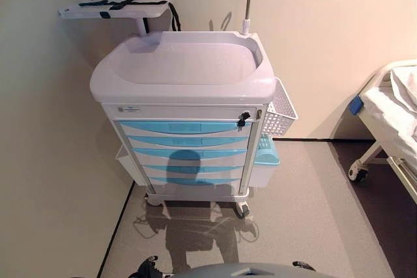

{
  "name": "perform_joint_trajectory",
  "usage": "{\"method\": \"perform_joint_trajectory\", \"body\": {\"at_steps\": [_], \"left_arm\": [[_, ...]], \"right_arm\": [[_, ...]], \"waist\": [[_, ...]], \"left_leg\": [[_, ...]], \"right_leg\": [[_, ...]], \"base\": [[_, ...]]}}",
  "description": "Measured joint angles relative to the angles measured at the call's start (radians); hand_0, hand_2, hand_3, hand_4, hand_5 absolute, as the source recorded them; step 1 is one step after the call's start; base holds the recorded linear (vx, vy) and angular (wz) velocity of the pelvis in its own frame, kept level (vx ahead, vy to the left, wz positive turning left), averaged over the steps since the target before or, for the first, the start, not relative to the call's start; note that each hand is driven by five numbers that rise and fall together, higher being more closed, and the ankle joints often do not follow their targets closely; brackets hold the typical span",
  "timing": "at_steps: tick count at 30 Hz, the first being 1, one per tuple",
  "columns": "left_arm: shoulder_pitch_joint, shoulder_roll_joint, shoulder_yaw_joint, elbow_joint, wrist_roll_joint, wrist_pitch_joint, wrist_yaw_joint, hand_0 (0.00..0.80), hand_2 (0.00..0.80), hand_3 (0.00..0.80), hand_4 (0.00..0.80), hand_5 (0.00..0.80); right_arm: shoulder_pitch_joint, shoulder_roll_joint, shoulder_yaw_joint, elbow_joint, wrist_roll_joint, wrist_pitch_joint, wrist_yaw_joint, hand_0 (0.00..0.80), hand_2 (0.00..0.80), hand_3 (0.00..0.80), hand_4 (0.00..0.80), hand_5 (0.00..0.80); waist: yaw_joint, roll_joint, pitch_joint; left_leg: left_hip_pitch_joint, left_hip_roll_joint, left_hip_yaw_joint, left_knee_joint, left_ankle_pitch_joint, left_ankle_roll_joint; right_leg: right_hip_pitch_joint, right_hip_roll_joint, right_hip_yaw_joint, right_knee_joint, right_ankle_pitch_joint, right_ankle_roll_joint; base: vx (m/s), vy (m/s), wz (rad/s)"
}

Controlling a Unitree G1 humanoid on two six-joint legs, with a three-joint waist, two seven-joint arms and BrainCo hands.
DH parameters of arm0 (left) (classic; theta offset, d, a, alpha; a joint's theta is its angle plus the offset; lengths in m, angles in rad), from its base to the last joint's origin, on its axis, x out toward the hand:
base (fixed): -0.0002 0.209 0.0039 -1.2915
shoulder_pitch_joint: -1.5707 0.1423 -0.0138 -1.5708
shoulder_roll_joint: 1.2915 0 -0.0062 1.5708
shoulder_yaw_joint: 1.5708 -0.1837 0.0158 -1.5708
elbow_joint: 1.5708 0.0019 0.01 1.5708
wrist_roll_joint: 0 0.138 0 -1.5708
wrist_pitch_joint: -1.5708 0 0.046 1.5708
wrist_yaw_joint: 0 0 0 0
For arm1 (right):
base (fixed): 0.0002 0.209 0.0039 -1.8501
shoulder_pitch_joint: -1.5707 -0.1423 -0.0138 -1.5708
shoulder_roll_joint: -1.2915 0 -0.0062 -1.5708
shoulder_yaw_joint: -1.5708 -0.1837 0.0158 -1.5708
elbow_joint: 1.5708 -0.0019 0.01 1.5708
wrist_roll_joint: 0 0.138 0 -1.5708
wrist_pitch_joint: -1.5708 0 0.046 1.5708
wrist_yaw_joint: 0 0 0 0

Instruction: Open the drawer and pick up the medicine

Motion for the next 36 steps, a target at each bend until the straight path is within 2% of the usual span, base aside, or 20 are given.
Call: {"method": "perform_joint_trajectory", "body": {"at_steps": [15,27,30,32,36], "left_arm": [[-0.001,0.000,-0.001,0.000,0.000,0.000,0.001,0.000,0.000,0.000,0.000,0.000],[0.000,-0.007,0.010,0.000,-0.001,0.000,0.001,0.000,0.000,0.000,0.000,0.000],[0.001,-0.009,0.017,0.001,-0.002,0.000,0.001,0.000,0.000,0.000,0.000,0.000],[-0.002,-0.011,0.018,0.001,-0.002,-0.001,0.001,0.000,0.000,0.000,0.000,0.000],[-0.004,-0.014,0.018,-0.001,-0.010,-0.004,0.001,0.000,0.000,0.000,0.000,0.000]], "right_arm": [[0.001,0.001,-0.001,0.001,0.002,0.000,0.002,0.000,0.000,0.000,0.000,0.000],[0.000,-0.002,-0.002,-0.002,0.002,0.000,0.004,0.000,0.000,0.000,0.000,0.000],[0.000,-0.002,-0.002,-0.002,0.002,0.000,0.004,0.000,0.000,0.000,0.000,0.000],[0.004,-0.003,-0.002,-0.001,0.002,0.000,0.003,0.000,0.000,0.000,0.000,0.000],[0.002,-0.003,-0.002,-0.001,0.002,0.000,0.003,0.000,0.000,0.000,0.000,0.000]], "waist": [[0.002,0.002,-0.002],[0.005,0.016,0.000],[0.010,0.019,0.001],[0.029,0.020,0.001],[0.030,0.019,0.000]], "left_leg": [[-0.007,-0.001,-0.006,0.000,0.000,0.000],[-0.009,0.001,-0.011,-0.001,0.000,0.000],[-0.010,0.000,-0.013,-0.001,0.000,0.000],[-0.012,-0.001,-0.021,-0.001,0.000,0.000],[-0.024,-0.003,-0.030,-0.001,0.001,0.000]], "right_leg": [[-0.001,0.000,-0.008,-0.001,0.001,0.000],[0.001,-0.002,-0.018,-0.011,0.001,-0.001],[0.001,-0.002,-0.020,-0.011,0.001,0.000],[0.002,-0.002,-0.023,-0.012,0.001,-0.001],[-0.001,-0.002,-0.036,-0.015,0.003,0.000]], "base": [[0.000,0.003,0.01],[0.002,0.010,0.01],[0.000,0.000,0.00],[-0.007,0.004,0.04],[-0.008,0.008,0.10]]}}
